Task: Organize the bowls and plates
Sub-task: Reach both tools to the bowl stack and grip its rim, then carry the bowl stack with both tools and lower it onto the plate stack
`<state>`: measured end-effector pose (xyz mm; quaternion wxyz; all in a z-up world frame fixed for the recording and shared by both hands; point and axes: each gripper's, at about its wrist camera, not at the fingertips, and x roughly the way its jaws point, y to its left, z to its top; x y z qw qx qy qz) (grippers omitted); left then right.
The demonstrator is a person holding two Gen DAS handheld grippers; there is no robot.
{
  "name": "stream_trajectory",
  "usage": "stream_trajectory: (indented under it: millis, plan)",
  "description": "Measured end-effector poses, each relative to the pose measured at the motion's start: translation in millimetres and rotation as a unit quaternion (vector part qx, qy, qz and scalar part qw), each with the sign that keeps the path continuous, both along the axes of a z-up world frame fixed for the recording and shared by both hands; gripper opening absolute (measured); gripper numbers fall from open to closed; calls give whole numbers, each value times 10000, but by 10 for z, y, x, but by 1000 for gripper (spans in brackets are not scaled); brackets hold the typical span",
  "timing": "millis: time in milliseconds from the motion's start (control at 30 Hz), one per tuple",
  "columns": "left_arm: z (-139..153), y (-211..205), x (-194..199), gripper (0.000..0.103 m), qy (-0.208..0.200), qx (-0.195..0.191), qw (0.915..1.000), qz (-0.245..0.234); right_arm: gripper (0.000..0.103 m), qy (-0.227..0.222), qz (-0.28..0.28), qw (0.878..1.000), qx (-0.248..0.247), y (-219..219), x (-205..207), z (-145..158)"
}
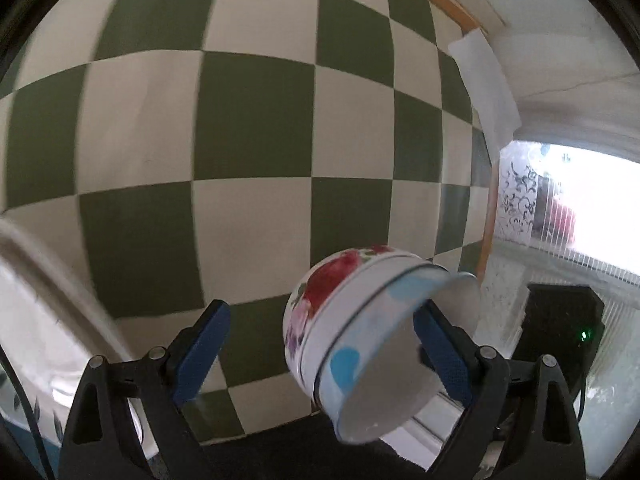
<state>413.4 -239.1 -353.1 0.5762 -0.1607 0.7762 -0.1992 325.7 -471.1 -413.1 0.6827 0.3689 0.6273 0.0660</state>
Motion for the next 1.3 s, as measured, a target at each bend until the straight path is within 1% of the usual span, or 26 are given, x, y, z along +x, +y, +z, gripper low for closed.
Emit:
stream_trajectory:
  millis: [67, 100, 133, 167, 200, 233, 267, 333, 367, 433, 567, 700, 833, 1067, 1300]
  plan:
    - [-68, -40, -3, 87, 69, -51, 9999, -99, 86, 88, 51, 9997, 201, 24, 71, -168]
    - [-108, -65, -14, 81, 133, -79, 9998, -153, 85, 106, 80, 9995, 277, 40, 96, -228]
    - [-122, -77, -21, 69, 160, -83, 9996, -194, 84, 132, 120, 9992, 350, 60, 118, -287]
    - [-147, -102, -33, 64, 185, -130, 9994, -247, 81, 185, 187, 9989, 396, 88, 140, -346]
    - [-173, -126, -36, 54, 219, -160, 9992, -305, 79, 227, 223, 9985, 444, 113, 156, -396]
    - [-201, -155, -46, 49, 252, -219, 9988, -357, 74, 246, 234, 9982, 495, 133, 156, -427]
    - [-215, -177, -59, 50, 213, -241, 9987, -400, 66, 294, 287, 9972, 619, 168, 173, -497]
    - [-219, -185, -73, 48, 100, -308, 9985, -435, 57, 351, 314, 9964, 706, 215, 185, -567]
    - [-219, -173, -84, 48, 69, -361, 9985, -397, 57, 347, 321, 9958, 782, 244, 195, -610]
    - [-201, -149, -94, 48, -24, -437, 9983, -386, 57, 272, 304, 9961, 778, 258, 203, -615]
    - [-160, -173, -140, 48, -264, -411, 9978, -457, 55, 14, 379, 9969, 691, 296, 207, -589]
    - [-127, -139, -143, 49, -267, -369, 9981, -409, 54, -186, 502, 9968, 590, 376, 216, -559]
    - [-56, -115, -153, 49, -306, -349, 9983, -364, 54, -165, 555, 9964, 616, 377, 221, -522]
    - [200, 74, -171, 50, -495, -283, 9983, -152, 54, -238, 708, 9952, 637, 452, 289, -373]
    - [515, 508, -221, 50, -725, -192, 9969, 230, 54, -346, 1079, 9913, 674, 704, 481, -79]
